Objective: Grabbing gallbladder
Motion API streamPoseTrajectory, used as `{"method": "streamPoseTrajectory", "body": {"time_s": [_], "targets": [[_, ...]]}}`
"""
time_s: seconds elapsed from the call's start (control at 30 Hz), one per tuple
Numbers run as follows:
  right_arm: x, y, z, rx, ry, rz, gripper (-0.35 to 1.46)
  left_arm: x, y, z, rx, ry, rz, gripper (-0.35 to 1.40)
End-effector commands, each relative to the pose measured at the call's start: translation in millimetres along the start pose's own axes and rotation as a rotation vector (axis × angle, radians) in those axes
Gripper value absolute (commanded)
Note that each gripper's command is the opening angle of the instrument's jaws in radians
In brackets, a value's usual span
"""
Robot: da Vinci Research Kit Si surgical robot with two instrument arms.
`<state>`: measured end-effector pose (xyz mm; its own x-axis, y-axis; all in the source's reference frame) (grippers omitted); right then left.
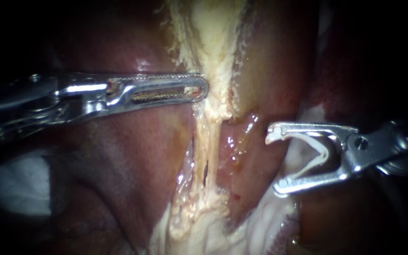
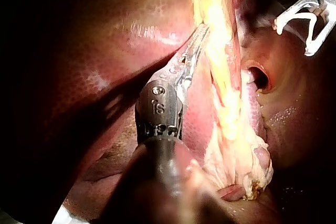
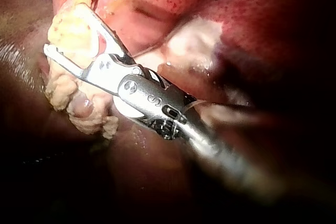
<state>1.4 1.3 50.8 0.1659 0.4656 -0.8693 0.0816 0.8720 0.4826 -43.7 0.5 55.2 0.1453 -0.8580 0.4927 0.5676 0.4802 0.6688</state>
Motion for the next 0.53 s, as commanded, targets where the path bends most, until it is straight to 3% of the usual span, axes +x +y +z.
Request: {"method": "streamPoseTrajectory", "body": {"time_s": [0.03, 0.53], "targets": [[0.0, 0.0, 0.0, 0.0, 0.0, 0.0, 0.55, 0.0, -0.2, -0.1, -0.004, 0.005, 0.0, -0.35], [0.0, 0.1, 0.0, 0.0, 0.0, 0.0, 0.55, -0.2, -1.0, -0.3, 0.001, 0.014, -0.015, -0.35]]}}
